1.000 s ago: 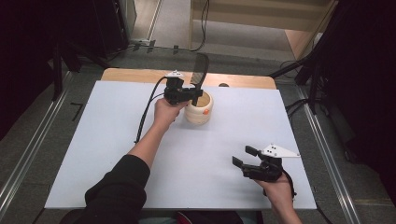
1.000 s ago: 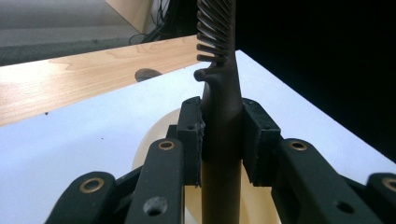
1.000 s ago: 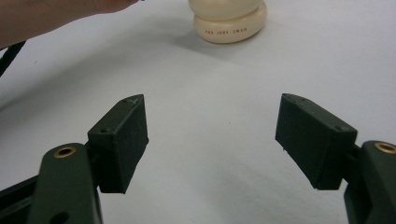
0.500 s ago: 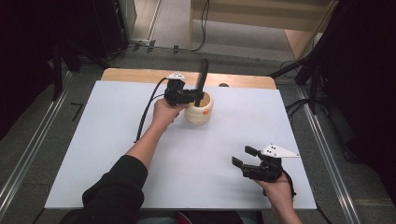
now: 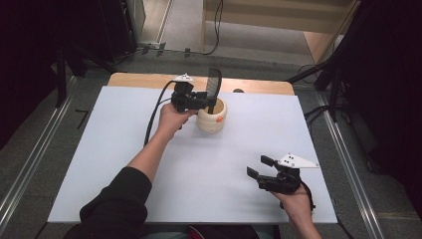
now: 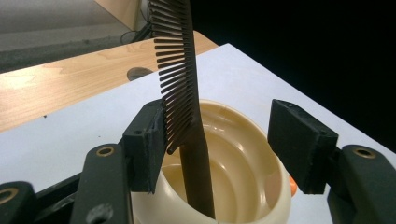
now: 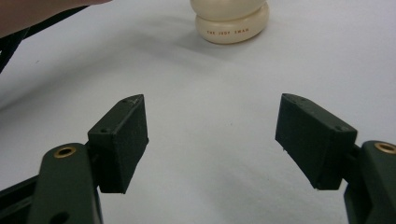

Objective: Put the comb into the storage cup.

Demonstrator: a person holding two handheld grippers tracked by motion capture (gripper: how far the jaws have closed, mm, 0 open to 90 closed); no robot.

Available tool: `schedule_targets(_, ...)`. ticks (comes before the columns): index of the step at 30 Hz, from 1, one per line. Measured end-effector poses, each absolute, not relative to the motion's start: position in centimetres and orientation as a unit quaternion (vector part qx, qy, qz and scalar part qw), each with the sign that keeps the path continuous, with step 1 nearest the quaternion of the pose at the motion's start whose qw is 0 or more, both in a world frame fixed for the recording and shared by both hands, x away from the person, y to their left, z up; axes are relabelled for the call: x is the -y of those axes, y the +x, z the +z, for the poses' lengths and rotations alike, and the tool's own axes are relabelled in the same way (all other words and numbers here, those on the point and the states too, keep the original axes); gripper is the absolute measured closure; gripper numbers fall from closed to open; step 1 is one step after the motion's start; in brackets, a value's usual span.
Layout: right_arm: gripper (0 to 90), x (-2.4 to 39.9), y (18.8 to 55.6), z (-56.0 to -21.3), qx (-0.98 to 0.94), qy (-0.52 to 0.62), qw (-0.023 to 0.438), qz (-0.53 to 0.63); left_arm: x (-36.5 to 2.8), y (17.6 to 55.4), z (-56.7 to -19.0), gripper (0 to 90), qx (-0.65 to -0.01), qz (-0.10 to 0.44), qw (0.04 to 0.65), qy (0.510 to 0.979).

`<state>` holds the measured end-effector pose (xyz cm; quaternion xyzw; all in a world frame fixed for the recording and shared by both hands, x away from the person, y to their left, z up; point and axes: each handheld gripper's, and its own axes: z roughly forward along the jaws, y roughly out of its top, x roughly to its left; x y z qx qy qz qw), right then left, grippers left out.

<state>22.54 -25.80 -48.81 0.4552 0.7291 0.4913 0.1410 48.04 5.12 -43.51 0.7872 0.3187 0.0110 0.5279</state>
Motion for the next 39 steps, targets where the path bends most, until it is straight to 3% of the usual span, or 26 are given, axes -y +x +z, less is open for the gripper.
schedule_targets(39,23.2,26.2,22.9,-49.1,-0.725,0.462,0.134,0.493,-12.0,45.4,-43.3,32.8,-0.358,-0.035,0.511,0.78)
